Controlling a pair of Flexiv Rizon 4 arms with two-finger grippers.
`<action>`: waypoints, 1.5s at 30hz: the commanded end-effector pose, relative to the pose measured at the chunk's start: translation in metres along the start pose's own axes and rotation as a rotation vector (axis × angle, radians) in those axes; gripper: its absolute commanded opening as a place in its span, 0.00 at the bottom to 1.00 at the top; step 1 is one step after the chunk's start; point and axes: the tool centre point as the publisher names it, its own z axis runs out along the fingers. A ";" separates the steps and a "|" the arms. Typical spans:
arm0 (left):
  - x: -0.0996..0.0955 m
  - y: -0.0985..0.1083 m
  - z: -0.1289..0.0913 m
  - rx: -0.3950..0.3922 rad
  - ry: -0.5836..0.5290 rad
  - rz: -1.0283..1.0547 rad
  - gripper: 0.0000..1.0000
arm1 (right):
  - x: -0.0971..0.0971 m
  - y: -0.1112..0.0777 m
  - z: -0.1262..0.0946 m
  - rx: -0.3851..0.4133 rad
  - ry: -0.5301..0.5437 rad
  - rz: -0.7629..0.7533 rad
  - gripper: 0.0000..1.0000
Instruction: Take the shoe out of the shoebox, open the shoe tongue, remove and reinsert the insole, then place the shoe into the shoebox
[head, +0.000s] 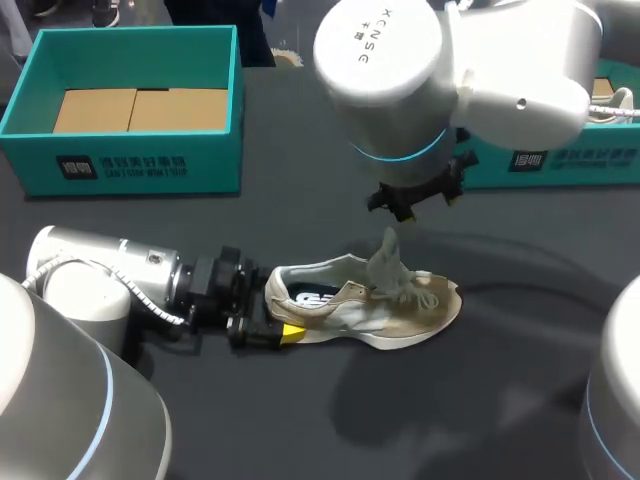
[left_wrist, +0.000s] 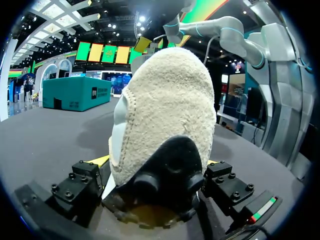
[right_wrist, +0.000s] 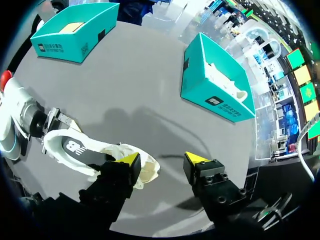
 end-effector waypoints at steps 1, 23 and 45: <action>0.002 0.005 -0.002 0.000 -0.002 0.000 0.00 | 0.019 0.008 -0.021 -0.028 -0.053 -0.074 0.50; 0.002 0.005 -0.002 0.000 -0.002 0.000 0.00 | 0.062 0.019 -0.065 -0.100 0.321 -0.658 0.00; 0.002 0.005 -0.002 0.000 -0.002 0.000 0.00 | 0.115 -0.010 -0.050 -0.075 0.330 -1.030 0.00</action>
